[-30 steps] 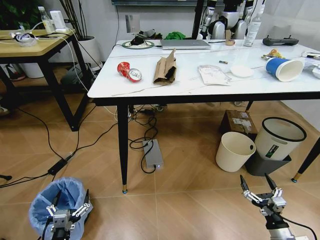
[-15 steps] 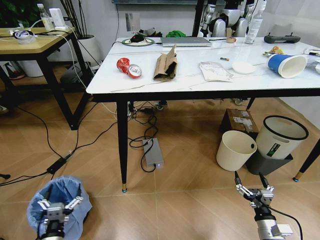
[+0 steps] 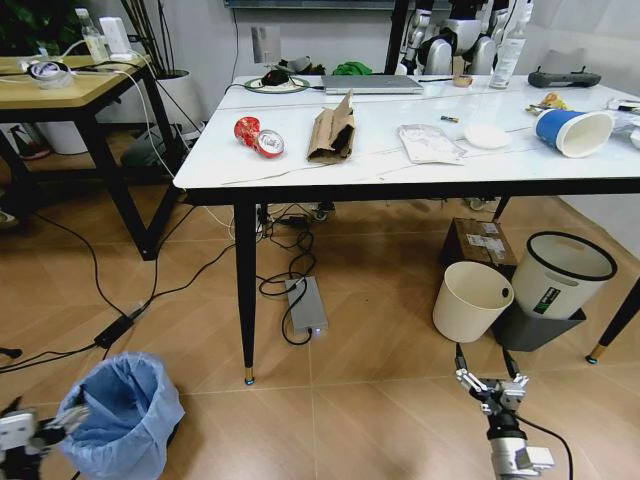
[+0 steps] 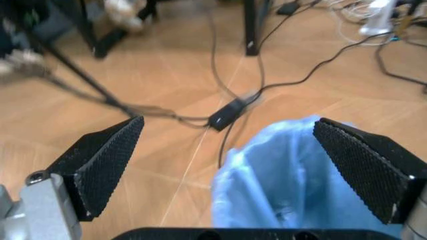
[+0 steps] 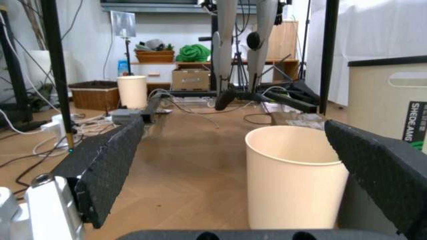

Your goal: Pick up the trash bin and place the trash from the table into it.

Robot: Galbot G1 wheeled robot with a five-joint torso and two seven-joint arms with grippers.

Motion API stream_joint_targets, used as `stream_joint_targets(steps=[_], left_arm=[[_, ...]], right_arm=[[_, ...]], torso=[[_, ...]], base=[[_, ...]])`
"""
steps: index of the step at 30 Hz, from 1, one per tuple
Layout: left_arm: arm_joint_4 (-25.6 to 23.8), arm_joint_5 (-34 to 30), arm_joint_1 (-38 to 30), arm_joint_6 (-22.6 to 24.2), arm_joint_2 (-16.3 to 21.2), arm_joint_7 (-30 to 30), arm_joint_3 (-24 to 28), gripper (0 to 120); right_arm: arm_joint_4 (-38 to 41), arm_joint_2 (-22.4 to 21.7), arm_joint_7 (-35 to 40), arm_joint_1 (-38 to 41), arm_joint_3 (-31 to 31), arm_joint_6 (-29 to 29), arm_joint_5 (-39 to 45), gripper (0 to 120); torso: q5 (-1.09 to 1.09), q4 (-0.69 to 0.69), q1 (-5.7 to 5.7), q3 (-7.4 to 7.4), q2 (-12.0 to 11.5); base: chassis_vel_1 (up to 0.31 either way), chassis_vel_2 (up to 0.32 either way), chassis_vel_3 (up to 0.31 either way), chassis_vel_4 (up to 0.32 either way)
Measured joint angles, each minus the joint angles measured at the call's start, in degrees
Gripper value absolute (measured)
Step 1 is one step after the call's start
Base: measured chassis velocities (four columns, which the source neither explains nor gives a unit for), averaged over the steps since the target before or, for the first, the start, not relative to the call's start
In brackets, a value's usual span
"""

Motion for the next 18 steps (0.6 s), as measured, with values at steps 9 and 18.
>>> stream_joint_targets(steps=[9, 18], left_arm=[[15.65, -9.28, -8.06, 9.41, 6.63, 2.24, -1.15, 100], [27.53, -9.07, -17.47, 11.9, 6.53, 3.06, 3.65, 100]], right_arm=[[-1.52, 1.76, -3.0, -0.86, 0.54, 2.35, 1.4, 100], [-0.22, 2.5, -4.17, -2.81, 1.62, 2.81, 1.27, 100]], torso=[[-0.02, 0.0, 0.05, 0.13, 0.18], [0.01, 0.0, 0.08, 0.21, 0.27]], base=[[0.0, 0.0, 0.0, 0.0], [0.0, 0.0, 0.0, 0.0]])
